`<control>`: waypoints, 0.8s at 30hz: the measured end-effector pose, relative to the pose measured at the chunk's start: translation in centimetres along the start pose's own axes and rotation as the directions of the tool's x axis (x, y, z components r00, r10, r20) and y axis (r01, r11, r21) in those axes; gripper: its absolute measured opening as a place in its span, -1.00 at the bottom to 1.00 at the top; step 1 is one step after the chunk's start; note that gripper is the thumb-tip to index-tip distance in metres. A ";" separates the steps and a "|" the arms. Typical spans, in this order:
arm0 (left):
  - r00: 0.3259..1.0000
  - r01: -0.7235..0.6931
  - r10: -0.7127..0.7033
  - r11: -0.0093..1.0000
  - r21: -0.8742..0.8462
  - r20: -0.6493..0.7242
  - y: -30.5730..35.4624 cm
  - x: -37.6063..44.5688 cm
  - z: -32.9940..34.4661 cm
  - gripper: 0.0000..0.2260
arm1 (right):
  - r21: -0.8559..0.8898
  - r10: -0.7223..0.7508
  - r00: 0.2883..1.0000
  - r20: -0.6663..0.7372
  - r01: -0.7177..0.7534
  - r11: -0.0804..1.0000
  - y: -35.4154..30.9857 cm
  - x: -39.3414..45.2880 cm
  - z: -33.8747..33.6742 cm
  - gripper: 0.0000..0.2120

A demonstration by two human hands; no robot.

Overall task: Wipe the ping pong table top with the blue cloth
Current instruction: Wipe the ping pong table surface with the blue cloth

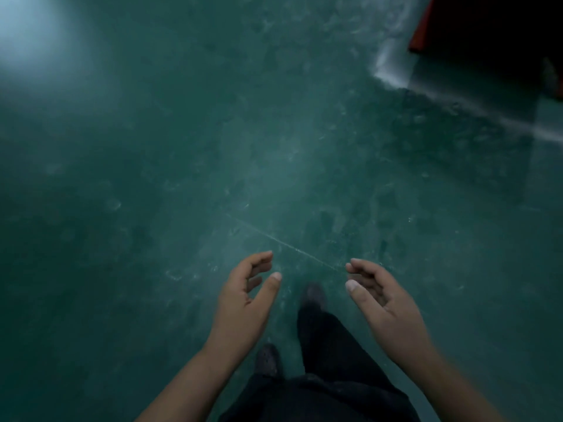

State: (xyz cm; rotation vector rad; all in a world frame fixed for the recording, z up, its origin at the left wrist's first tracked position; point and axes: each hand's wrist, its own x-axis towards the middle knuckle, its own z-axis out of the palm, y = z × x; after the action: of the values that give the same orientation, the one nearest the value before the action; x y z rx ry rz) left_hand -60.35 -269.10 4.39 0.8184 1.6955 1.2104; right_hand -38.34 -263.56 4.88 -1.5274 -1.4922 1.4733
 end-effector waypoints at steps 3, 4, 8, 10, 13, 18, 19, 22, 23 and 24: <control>0.998 -0.014 0.012 1.000 0.027 0.066 2.0 7.4 2.1 -0.74 | 0.032 0.018 0.997 -0.079 -0.015 0.999 -1.2 6.0 -1.1 -0.73; 0.997 -0.016 0.014 0.999 0.033 0.077 2.6 9.9 2.8 -0.74 | 0.046 0.017 0.995 -0.102 -0.012 0.999 -1.6 8.2 -1.6 -0.72; 0.996 -0.009 0.004 0.998 0.056 0.084 5.4 20.0 5.9 -0.77 | 0.083 0.034 0.992 -0.123 -0.024 0.996 -3.3 18.3 -3.6 -0.72; 0.997 -0.009 0.004 0.998 0.063 0.075 7.6 24.9 7.1 -0.76 | 0.105 0.054 0.990 -0.132 -0.041 0.994 -4.8 23.4 -4.7 -0.71; 0.998 -0.049 0.046 0.996 0.070 0.044 11.2 32.4 8.5 -0.75 | 0.113 0.037 0.990 -0.137 -0.022 0.993 -8.3 31.2 -6.0 -0.71; 0.997 -0.074 0.074 0.996 0.045 0.013 16.1 44.3 10.0 -0.77 | 0.086 0.001 0.994 -0.106 0.008 0.996 -13.7 43.6 -7.5 -0.71; 0.997 -0.073 0.072 0.996 0.046 0.017 16.8 46.8 10.2 -0.77 | 0.086 0.001 0.994 -0.110 0.008 0.996 -14.4 46.1 -7.7 -0.71; 0.998 -0.068 0.067 0.996 0.050 0.018 18.0 54.7 10.9 -0.78 | 0.050 0.005 0.993 -0.121 0.001 0.999 -16.1 53.6 -7.7 -0.70; 0.998 -0.063 0.062 0.997 0.045 0.018 18.4 57.6 11.1 -0.78 | 0.036 0.011 0.992 -0.125 -0.007 0.999 -16.7 56.2 -7.6 -0.70; 0.998 -0.060 0.059 0.997 0.037 0.020 18.9 60.6 11.4 -0.77 | 0.033 0.017 0.991 -0.134 -0.013 0.999 -17.4 58.9 -7.5 -0.70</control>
State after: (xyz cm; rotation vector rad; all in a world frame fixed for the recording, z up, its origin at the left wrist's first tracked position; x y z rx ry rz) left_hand -73.84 -206.01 4.06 0.9065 1.6941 1.2105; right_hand -49.69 -202.76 3.78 -1.5896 -1.3756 1.3671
